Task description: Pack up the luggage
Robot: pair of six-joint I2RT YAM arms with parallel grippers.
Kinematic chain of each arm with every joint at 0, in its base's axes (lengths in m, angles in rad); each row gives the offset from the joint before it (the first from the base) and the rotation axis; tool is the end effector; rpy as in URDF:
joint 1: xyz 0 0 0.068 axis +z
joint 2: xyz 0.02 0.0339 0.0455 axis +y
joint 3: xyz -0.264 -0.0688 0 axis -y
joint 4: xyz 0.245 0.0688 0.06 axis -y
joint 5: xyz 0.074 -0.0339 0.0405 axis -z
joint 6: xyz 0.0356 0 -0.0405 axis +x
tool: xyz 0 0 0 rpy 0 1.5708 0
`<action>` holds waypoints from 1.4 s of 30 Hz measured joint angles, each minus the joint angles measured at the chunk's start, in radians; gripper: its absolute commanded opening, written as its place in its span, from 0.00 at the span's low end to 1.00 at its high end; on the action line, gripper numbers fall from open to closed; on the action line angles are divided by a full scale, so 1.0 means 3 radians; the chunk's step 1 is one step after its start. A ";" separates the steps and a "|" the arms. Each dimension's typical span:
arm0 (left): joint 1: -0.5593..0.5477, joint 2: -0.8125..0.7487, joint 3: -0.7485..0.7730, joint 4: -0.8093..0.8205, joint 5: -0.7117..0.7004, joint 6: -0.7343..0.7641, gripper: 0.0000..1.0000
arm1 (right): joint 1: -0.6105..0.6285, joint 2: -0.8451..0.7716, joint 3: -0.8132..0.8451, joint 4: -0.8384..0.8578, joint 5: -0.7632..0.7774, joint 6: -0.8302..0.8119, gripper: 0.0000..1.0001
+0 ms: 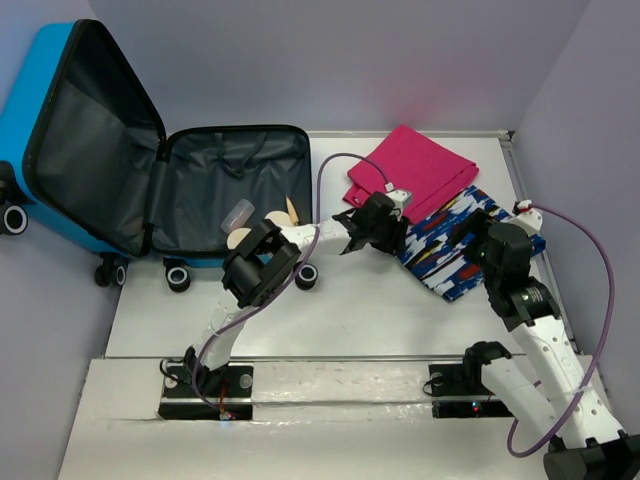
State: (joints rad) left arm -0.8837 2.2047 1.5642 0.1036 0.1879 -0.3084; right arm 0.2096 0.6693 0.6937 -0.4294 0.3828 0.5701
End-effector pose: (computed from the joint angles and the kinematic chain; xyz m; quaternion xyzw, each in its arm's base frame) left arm 0.3135 -0.3925 0.1722 0.2900 0.8168 -0.3437 0.3614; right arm 0.1542 0.0192 0.3011 0.2500 0.7876 0.0585 0.5602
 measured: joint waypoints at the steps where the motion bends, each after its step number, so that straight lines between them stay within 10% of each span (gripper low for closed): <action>1: -0.0004 0.0018 0.0000 0.0018 0.0041 -0.0023 0.28 | 0.0000 0.0000 -0.0020 -0.0008 -0.0004 0.0010 0.84; 4: -0.0039 0.0024 -0.0047 0.0158 0.0128 -0.0031 0.06 | 0.0000 0.0020 -0.0090 -0.0036 0.0024 0.0069 0.83; 15: -0.0266 -0.0642 -0.1414 0.1062 0.0219 -0.0481 0.06 | -0.0706 0.0678 -0.0146 -0.0065 0.0048 0.0240 0.91; 17: -0.0357 -0.0740 -0.1605 0.1186 0.0220 -0.0576 0.14 | -0.0904 0.0779 -0.0146 -0.0042 -0.0001 0.0244 0.92; 20: -0.0547 -0.0896 -0.1904 0.1378 0.0224 -0.0752 0.78 | -0.1264 0.0996 -0.0146 -0.0015 -0.0205 0.0233 0.94; 23: -0.0669 -0.1090 -0.2131 0.1433 0.0245 -0.0880 0.99 | -0.1438 0.1158 -0.0148 0.0013 -0.0375 0.0179 0.95; 32: -0.0469 -0.1438 -0.1958 0.1251 0.0121 -0.0909 0.99 | -0.1685 0.1607 -0.0161 0.0191 -0.0777 0.0080 0.97; 42: -0.0310 -0.0604 -0.1049 0.0886 0.0249 -0.0739 0.99 | -0.2050 0.2082 -0.0197 0.0338 -0.1277 0.0055 0.97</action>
State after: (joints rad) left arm -0.9768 2.0235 1.2495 0.3695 0.2626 -0.5301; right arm -0.4053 1.2938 0.6346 -0.3279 -0.0002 0.5865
